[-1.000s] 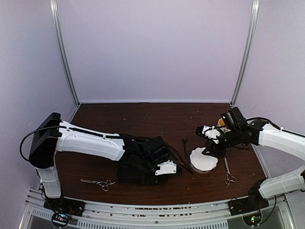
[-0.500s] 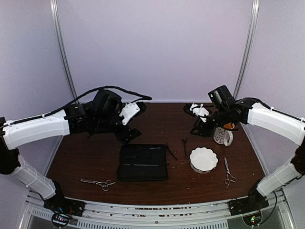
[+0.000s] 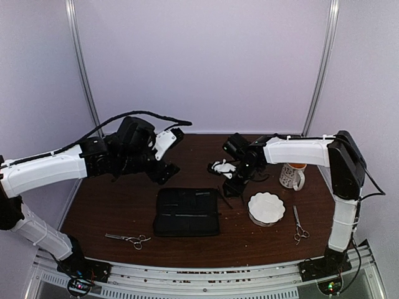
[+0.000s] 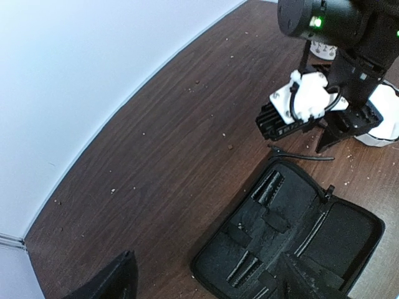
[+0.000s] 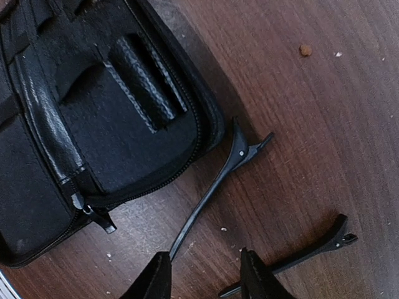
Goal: Sort the hair-cutting tools
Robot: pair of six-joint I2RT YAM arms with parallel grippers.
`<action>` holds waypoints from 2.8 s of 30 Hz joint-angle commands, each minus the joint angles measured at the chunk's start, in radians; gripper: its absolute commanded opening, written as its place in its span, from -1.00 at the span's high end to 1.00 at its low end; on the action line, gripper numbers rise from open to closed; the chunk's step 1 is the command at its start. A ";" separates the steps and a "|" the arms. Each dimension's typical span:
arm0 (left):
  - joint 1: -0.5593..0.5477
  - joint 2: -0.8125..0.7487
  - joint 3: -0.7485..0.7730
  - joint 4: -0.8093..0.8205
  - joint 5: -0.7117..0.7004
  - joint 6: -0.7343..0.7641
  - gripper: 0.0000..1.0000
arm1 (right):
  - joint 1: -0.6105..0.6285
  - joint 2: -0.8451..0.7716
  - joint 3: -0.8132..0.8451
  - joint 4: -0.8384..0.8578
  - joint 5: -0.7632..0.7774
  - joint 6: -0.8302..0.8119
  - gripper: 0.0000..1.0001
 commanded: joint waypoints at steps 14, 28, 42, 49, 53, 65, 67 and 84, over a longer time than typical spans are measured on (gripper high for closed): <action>-0.001 0.012 0.017 0.022 -0.005 0.008 -0.58 | 0.053 0.128 0.040 -0.048 0.051 0.062 0.19; -0.015 0.029 0.003 0.013 0.048 0.092 -0.45 | 0.007 0.040 0.057 -0.087 0.081 0.053 1.00; -0.134 -0.030 -0.041 -0.030 0.110 0.201 -0.13 | 0.007 -0.324 -0.133 -0.108 0.077 -0.225 1.00; -0.138 -0.194 -0.301 0.171 0.356 0.251 0.38 | 0.076 -0.446 -0.242 -0.071 -0.046 -0.271 1.00; -0.164 -0.241 -0.398 0.294 0.341 0.236 0.37 | 0.115 -0.428 -0.276 -0.027 -0.057 -0.281 1.00; -0.272 -0.202 -0.422 0.149 0.100 0.206 0.39 | 0.205 -0.132 -0.008 -0.109 -0.065 -0.254 1.00; -0.284 -0.197 -0.424 0.127 0.068 0.213 0.40 | 0.222 -0.090 0.042 -0.115 -0.071 -0.247 1.00; -0.382 0.032 -0.425 0.223 -0.181 0.144 0.26 | 0.260 0.003 0.017 -0.171 -0.146 -0.254 1.00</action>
